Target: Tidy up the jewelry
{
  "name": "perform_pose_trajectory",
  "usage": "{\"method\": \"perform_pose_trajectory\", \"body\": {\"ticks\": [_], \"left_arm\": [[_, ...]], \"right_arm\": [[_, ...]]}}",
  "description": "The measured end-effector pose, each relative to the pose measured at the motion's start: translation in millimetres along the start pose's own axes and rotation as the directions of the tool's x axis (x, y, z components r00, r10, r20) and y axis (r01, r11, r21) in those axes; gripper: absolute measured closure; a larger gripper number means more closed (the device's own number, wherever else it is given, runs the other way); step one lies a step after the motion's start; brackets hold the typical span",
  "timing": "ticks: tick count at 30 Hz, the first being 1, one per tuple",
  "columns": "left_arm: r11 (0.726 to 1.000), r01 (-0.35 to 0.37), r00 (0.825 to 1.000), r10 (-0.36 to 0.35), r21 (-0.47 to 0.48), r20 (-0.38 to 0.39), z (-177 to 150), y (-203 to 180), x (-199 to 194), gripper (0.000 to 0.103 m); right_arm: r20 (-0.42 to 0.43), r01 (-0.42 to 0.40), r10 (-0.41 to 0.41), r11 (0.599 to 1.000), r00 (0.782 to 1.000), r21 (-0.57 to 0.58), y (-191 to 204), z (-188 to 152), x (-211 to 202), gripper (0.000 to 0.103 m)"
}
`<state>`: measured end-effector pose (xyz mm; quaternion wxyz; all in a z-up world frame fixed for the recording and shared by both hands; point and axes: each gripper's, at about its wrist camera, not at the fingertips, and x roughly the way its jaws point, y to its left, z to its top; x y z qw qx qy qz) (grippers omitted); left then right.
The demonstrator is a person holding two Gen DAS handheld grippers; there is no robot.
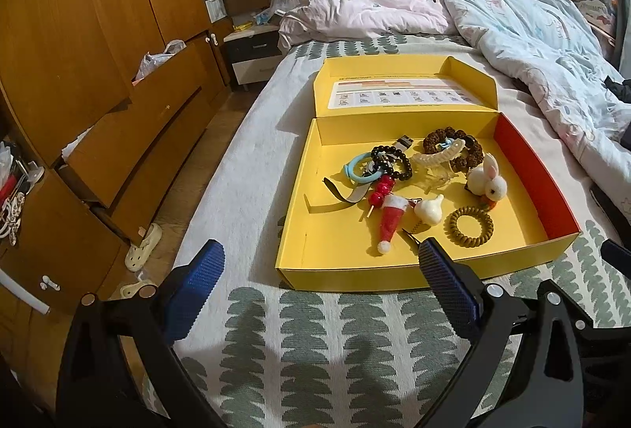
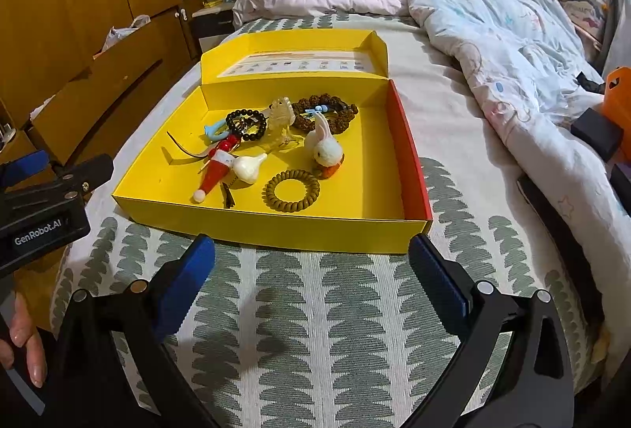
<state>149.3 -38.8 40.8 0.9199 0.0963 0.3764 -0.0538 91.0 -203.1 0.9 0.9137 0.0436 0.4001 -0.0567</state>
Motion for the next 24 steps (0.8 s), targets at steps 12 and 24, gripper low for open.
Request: {"method": "perform_pose_trajectory", "body": {"ticks": [12,24], "left_arm": [[1.0,0.021,1.0,-0.021,0.021,0.01,-2.2,-7.9,-4.5,0.005],[0.997,0.058,0.998,-0.059,0.043,0.025,-0.6,-9.4,-7.7,0.005]], "right_arm": [[-0.002,0.002,-0.002,1.0,1.0,0.001,-1.7,-1.0,0.8,0.005],[-0.002,0.008,-0.008,1.0,1.0,0.0,-4.0,-1.2,1.1,0.005]]}}
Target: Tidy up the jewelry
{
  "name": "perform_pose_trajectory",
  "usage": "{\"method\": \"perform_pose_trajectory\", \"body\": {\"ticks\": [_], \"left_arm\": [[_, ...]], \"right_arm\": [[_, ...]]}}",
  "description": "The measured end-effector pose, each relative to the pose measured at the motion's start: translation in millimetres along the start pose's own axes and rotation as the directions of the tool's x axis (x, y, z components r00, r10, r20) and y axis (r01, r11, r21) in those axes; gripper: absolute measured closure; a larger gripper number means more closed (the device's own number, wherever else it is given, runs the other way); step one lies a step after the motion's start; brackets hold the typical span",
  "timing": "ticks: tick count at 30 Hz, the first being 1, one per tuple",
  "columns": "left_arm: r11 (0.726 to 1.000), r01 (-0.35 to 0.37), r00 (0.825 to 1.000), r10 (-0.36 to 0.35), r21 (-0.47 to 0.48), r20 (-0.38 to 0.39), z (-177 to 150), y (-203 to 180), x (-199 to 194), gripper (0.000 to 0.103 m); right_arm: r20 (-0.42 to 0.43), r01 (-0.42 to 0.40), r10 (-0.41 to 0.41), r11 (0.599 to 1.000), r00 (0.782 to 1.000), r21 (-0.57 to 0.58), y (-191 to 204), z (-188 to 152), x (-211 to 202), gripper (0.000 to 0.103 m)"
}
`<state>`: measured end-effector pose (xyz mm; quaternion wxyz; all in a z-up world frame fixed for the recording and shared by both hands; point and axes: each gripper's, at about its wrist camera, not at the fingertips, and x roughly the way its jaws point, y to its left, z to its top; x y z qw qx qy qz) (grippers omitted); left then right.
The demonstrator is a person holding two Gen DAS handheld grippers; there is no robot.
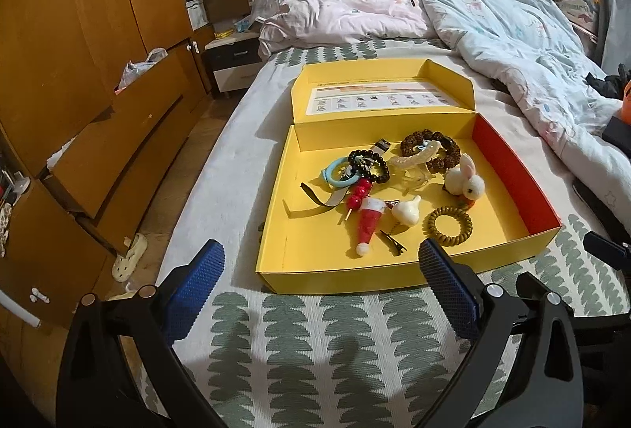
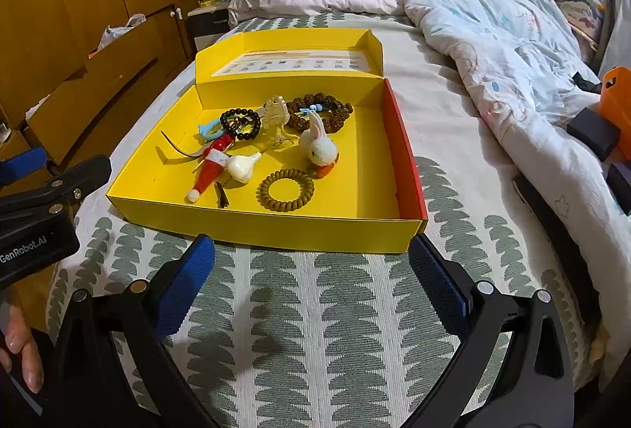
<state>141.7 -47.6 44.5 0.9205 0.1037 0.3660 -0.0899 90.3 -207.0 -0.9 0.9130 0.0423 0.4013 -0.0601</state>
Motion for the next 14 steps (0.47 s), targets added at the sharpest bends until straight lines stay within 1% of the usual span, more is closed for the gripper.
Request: {"method": "perform_pose_trajectory", "body": {"ticks": [6,9,14], "left_arm": [[1.0,-0.005,1.0,0.005,-0.003,-0.012,-0.2,-0.5,2.0,0.005],[1.0,0.009,0.999,-0.01,-0.017,-0.033,-0.3,1.8,5.7,0.005],[1.0,0.006,0.999,-0.007,-0.025,-0.043,-0.8,3.1,7.0,0.005]], "right_arm": [[0.002,0.002,-0.002,1.0,1.0,-0.001,-1.9,-0.1,0.7,0.005],[0.002,-0.002,0.002,1.0,1.0,0.0,-1.1,-0.1,0.2,0.005],[0.0,0.0,0.0,1.0,1.0,0.0,-3.4,0.1,0.1,0.005]]}}
